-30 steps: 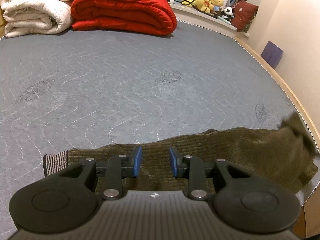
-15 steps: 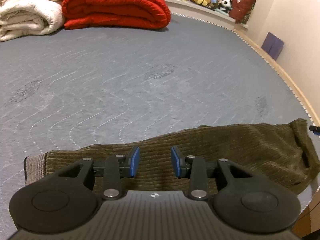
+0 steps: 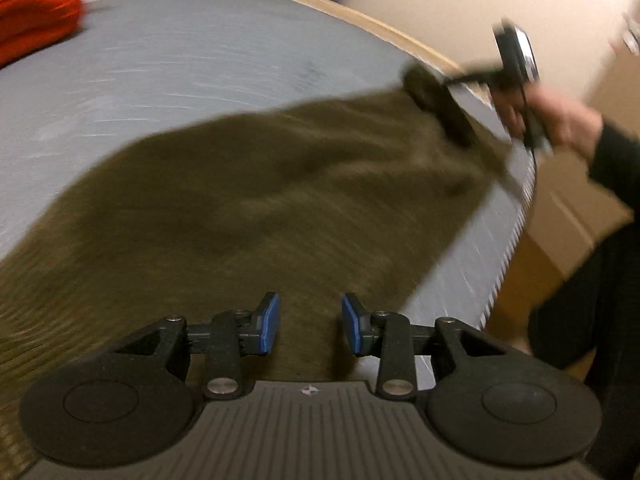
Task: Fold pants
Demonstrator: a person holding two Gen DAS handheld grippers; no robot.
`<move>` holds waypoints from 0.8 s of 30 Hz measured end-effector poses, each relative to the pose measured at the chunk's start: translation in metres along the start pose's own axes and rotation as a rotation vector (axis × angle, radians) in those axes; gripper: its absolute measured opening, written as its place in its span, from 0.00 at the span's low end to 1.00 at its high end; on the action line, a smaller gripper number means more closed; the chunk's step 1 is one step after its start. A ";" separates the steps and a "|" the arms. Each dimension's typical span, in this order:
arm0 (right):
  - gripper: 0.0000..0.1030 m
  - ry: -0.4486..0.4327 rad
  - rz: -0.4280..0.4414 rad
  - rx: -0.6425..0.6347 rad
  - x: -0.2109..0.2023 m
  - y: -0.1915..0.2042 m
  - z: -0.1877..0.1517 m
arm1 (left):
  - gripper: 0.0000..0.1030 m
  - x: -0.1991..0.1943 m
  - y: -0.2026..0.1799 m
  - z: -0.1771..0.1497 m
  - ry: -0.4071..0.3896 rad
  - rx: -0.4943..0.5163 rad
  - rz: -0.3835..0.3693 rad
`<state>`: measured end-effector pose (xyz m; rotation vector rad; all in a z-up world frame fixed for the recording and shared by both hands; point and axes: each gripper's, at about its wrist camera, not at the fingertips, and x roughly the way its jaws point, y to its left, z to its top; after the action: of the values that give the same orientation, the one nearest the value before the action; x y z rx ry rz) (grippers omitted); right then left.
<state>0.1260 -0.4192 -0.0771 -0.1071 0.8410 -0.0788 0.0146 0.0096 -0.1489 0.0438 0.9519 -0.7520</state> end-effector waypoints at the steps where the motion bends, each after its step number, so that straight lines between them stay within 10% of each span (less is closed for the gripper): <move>1: 0.10 -0.023 0.003 0.028 -0.006 -0.007 -0.001 | 0.37 0.005 -0.005 -0.001 0.012 0.021 -0.016; 6: 0.09 -0.128 0.021 0.263 -0.051 -0.061 -0.014 | 0.37 0.029 -0.013 -0.009 0.083 0.124 0.035; 8: 0.08 -0.154 0.022 0.382 -0.062 -0.086 -0.025 | 0.08 0.029 -0.012 -0.007 0.094 0.127 0.042; 16: 0.06 -0.173 -0.040 0.817 -0.097 -0.156 -0.081 | 0.06 -0.020 -0.011 0.006 0.052 0.176 0.031; 20: 0.08 0.029 -0.109 0.987 -0.069 -0.172 -0.129 | 0.06 -0.005 -0.025 -0.014 0.170 0.278 -0.001; 24: 0.31 0.031 -0.239 1.074 -0.074 -0.178 -0.145 | 0.18 -0.013 -0.024 -0.017 0.142 0.255 0.005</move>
<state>-0.0364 -0.5966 -0.0966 0.8054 0.7221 -0.7422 -0.0164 0.0045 -0.1424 0.3258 0.9852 -0.8708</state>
